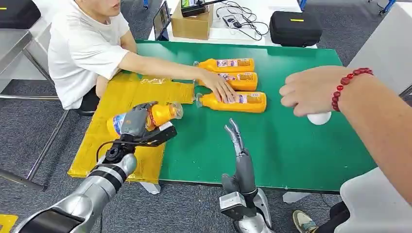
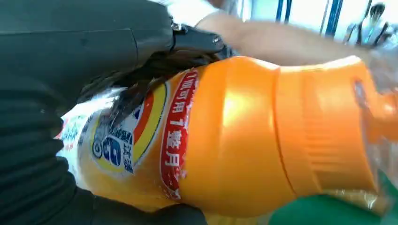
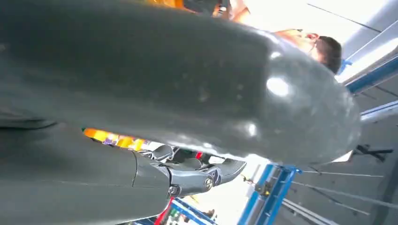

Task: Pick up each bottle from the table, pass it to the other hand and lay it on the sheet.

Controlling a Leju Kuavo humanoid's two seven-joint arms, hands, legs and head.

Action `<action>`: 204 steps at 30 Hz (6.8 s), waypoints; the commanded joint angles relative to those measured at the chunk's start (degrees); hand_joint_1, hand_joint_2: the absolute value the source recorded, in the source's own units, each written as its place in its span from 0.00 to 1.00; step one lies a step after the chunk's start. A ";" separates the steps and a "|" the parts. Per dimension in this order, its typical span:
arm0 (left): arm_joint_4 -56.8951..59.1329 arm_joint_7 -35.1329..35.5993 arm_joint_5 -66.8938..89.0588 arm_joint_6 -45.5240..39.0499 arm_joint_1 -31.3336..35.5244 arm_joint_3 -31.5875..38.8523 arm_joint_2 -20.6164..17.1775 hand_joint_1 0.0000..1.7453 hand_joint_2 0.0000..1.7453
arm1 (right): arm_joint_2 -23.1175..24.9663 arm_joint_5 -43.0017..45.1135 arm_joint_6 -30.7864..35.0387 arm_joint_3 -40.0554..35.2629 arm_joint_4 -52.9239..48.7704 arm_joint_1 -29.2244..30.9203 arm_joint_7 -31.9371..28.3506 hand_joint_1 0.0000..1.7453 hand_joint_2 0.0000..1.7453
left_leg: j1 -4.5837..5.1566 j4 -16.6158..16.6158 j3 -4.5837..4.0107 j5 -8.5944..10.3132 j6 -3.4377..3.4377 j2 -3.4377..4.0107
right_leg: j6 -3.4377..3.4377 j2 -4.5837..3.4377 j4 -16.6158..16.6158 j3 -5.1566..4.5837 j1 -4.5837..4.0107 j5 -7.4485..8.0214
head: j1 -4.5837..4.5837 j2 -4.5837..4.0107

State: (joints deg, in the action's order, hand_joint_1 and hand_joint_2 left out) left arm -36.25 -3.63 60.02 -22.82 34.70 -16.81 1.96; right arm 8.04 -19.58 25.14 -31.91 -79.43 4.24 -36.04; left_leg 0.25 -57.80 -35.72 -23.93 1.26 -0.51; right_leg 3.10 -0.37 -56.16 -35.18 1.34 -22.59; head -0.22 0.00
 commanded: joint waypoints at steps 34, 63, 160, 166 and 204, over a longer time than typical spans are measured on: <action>-16.35 -14.38 -33.55 21.65 -8.83 -0.78 3.84 0.00 1.00 | -0.30 0.31 -1.30 0.50 6.08 0.67 -0.65 0.00 0.00 | -0.03 0.06 0.66 -0.11 -0.02 -0.25 | -0.13 0.16 0.10 0.80 -0.06 -0.11 | -0.02 0.00; -66.41 -23.87 -65.74 3.18 -38.75 2.62 7.83 0.00 1.00 | -9.25 -50.31 10.44 7.66 23.86 6.49 35.09 0.00 1.00 | -0.02 0.03 0.18 -0.10 0.00 -0.34 | -0.09 0.25 0.10 0.35 -0.05 -0.11 | -0.02 0.00; -45.22 -36.37 -68.95 3.47 -38.12 -15.69 3.76 0.00 1.00 | -0.39 -2.70 4.49 -2.27 4.66 8.97 0.72 1.00 1.00 | -0.04 0.10 0.14 -0.11 -0.09 0.12 | -0.18 -0.12 0.13 0.12 -0.07 0.00 | 0.00 0.00; -49.70 -36.37 -64.89 9.05 -39.38 -17.17 2.43 0.00 1.00 | -0.87 -5.02 -2.96 -6.69 15.89 12.01 5.81 1.00 1.00 | -0.17 0.12 0.40 -0.22 -0.13 0.12 | -0.21 -0.16 0.21 0.41 -0.18 -0.14 | -0.02 0.00; -47.50 -35.65 -81.17 18.61 -36.87 -12.12 5.70 0.00 1.00 | -0.83 -8.61 -7.13 -14.92 20.30 12.02 4.54 1.00 1.00 | -0.13 0.06 0.28 -0.20 -0.14 -0.01 | -0.22 -0.01 0.09 0.32 -0.14 -0.19 | -0.02 0.00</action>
State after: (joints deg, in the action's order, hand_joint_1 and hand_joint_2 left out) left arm -85.20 -40.02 -17.60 -7.54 -4.64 -31.19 7.32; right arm 8.59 -28.28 20.48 -41.18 -62.16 13.72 -31.10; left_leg 0.21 -57.77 -35.84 -23.98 1.22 -0.57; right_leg 3.06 -0.43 -56.12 -35.28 1.31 -22.64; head -0.24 0.00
